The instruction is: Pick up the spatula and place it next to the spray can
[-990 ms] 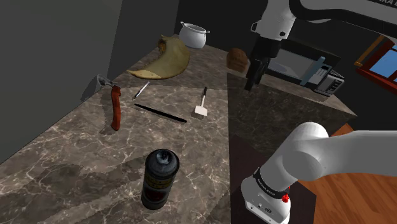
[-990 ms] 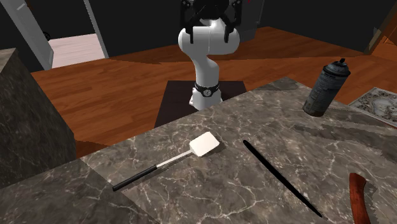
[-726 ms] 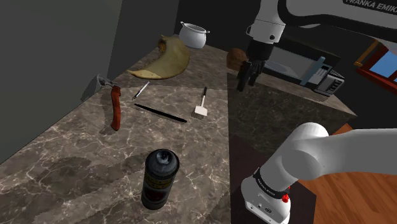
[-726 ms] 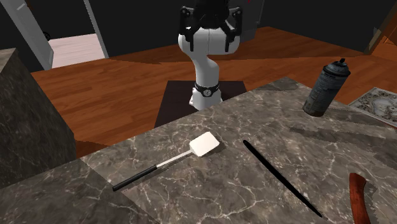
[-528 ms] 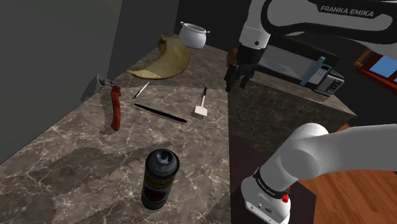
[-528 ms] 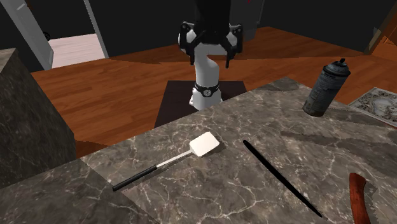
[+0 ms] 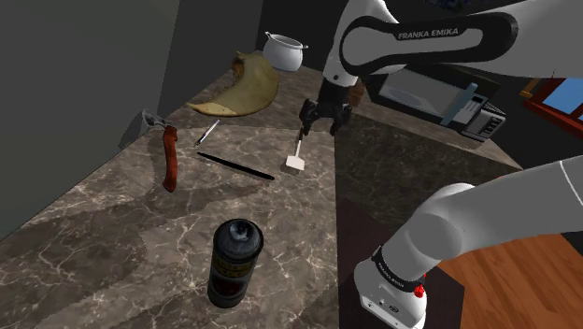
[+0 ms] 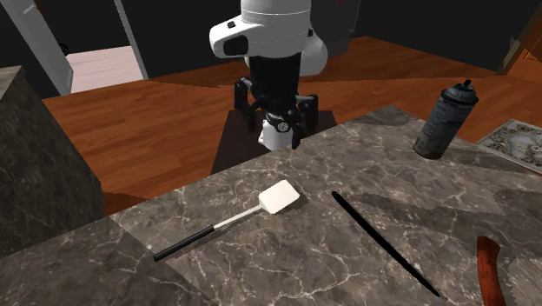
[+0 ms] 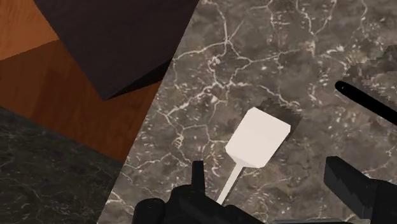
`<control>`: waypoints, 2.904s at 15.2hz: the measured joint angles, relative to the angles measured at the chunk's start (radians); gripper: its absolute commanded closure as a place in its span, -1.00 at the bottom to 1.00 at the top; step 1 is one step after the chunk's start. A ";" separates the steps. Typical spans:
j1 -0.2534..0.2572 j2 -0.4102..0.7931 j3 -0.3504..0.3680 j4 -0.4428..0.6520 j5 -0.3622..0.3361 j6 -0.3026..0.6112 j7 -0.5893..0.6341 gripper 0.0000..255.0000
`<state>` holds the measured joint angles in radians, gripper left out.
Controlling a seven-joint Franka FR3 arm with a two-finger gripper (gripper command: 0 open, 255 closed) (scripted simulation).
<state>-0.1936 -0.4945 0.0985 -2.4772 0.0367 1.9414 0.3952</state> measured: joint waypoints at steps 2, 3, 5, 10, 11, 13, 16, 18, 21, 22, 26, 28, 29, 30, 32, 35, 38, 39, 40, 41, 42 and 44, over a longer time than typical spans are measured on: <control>-0.027 0.069 0.011 0.012 -0.005 0.074 0.076 -1.00; -0.041 0.094 0.014 0.015 -0.009 0.103 0.112 -1.00; -0.068 0.147 0.019 0.020 -0.020 0.167 0.186 -1.00; -0.132 0.315 0.026 0.075 -0.063 0.319 0.383 -1.00; -0.141 0.333 0.022 0.083 -0.070 0.333 0.403 -1.00; -0.146 0.357 0.023 0.080 -0.077 0.363 0.426 -1.00; -0.149 0.385 0.022 0.063 -0.085 0.409 0.435 -1.00; -0.150 0.410 0.023 0.056 -0.090 0.441 0.442 -1.00; -0.152 0.419 0.021 0.049 -0.093 0.457 0.441 -1.00; -0.152 0.419 0.021 0.048 -0.093 0.458 0.441 -1.00; -0.152 0.420 0.021 0.048 -0.093 0.460 0.441 1.00; -0.152 0.420 0.021 0.048 -0.093 0.460 0.441 1.00; -0.152 0.420 0.021 0.048 -0.093 0.460 0.441 1.00; -0.152 0.420 0.021 0.048 -0.093 0.460 0.441 1.00; -0.152 0.420 0.021 0.048 -0.093 0.460 0.441 1.00; -0.152 0.420 0.021 0.048 -0.093 0.460 0.441 1.00; -0.151 0.408 0.021 0.051 -0.090 0.444 0.438 1.00; -0.151 0.400 0.021 0.058 -0.088 0.430 0.437 1.00; -0.151 0.394 0.020 0.063 -0.087 0.419 0.434 1.00; -0.151 0.386 0.020 0.070 -0.085 0.405 0.432 1.00; -0.151 0.377 0.019 0.074 -0.083 0.392 0.430 1.00; -0.149 0.361 0.020 0.087 -0.079 0.363 0.429 1.00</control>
<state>-0.3428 -0.1332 0.1186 -2.3897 -0.0422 2.3042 0.8238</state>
